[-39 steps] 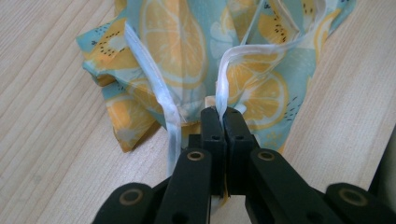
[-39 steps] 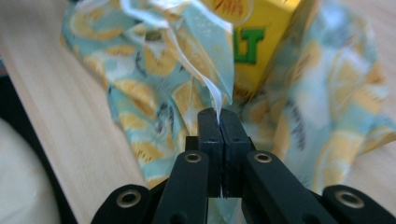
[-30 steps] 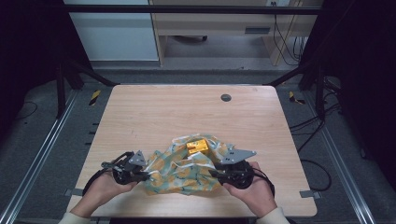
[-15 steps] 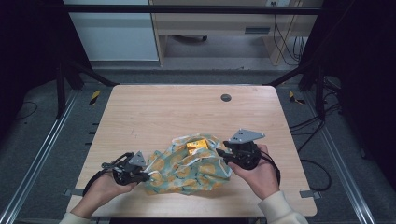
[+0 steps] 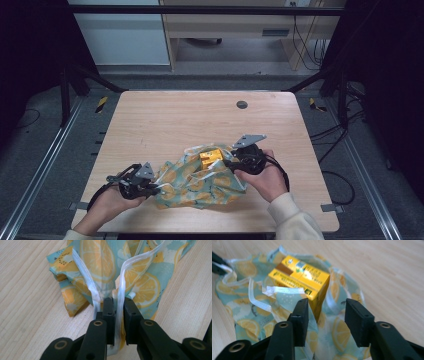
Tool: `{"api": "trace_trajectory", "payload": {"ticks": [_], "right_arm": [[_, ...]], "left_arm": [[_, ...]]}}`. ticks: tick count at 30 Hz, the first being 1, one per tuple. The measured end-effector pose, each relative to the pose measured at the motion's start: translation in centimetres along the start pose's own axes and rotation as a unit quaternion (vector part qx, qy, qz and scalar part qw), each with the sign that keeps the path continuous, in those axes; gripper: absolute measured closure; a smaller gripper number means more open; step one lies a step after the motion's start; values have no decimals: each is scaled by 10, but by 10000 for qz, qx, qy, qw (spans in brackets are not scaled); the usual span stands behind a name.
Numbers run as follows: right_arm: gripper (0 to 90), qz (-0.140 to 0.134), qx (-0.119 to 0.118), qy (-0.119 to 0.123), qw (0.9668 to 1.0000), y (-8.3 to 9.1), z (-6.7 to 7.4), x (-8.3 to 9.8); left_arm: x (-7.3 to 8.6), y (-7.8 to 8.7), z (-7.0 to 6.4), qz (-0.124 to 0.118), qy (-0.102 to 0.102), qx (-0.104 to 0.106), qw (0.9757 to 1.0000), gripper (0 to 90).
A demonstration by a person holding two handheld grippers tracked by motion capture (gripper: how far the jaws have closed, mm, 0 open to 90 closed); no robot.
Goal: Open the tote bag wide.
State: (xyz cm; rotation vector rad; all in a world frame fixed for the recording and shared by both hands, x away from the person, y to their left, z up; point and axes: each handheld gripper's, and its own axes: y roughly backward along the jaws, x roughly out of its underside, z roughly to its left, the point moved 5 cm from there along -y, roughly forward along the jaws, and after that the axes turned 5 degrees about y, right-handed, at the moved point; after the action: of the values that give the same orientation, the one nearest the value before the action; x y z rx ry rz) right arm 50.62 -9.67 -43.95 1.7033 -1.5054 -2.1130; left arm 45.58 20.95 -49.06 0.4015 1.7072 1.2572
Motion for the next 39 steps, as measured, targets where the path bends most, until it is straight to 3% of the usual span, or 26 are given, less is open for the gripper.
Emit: {"api": "trace_trajectory", "payload": {"ticks": [5,10,17,19,26,36,38,39], "right_arm": [[517,383,12,185,9991,-13,5,5],[510,485,-27,195,9986,-20,10,8],[521,517,-40,167,9985,-23,11,12],[536,499,-53,158,9986,-23,12,12],[584,478,-39,140,9987,-23,13,12],[755,335,-60,164,9993,-19,12,10],[773,310,-70,167,9994,-19,11,10],[783,292,-66,156,9994,-19,11,10]], "left_arm": [[-5,3,-5,-119,-45,-79,9999,729],[-16,8,-13,-329,-55,-179,9993,547],[-32,12,-25,-528,-106,-124,9985,457],[-38,13,-28,-515,-207,-135,9984,448],[-59,5,-38,-579,-273,-117,9979,405],[-71,-37,-47,-283,-349,-115,9989,398],[-72,-43,-50,-253,-370,-155,9989,422],[-73,-45,-51,-224,-440,-197,9986,480]]}}
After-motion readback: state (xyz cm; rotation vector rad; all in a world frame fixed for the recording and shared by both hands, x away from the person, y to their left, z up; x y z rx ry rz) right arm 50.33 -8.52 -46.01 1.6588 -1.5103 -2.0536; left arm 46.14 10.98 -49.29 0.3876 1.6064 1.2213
